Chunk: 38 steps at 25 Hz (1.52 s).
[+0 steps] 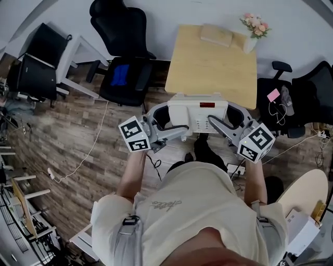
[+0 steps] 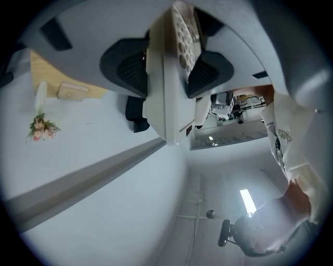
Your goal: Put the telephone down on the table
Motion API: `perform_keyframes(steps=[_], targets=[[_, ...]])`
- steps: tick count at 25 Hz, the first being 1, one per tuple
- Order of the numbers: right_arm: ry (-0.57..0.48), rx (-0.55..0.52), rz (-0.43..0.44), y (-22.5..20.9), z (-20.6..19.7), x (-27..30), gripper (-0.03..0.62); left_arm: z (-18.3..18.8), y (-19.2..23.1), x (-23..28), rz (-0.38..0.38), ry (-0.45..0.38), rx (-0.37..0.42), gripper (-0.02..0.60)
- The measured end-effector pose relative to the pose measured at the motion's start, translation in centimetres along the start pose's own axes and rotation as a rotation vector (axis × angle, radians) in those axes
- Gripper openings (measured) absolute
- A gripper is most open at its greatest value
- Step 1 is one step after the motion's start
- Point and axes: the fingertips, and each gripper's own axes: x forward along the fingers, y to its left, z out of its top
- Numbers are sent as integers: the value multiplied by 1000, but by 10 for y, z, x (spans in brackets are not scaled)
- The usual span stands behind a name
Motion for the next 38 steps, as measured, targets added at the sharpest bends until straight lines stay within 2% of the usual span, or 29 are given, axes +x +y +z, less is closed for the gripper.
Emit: perform_keyframes(steps=[10, 14, 20, 29, 38], targets=[[-57, 15, 26, -115, 31, 28, 235, 39, 92, 70, 30, 46, 28, 379], [-63, 1, 33, -147, 46, 32, 235, 53, 115, 91, 29, 43, 38, 379], [-52, 16, 47, -228, 61, 47, 235, 69, 179, 142, 42, 35, 27, 379], [-38, 57, 27, -275, 64, 66, 235, 77, 225, 164, 31, 44, -22, 379], [-28, 66, -71, -302, 74, 105, 235, 94, 280, 160, -61, 60, -58, 379]])
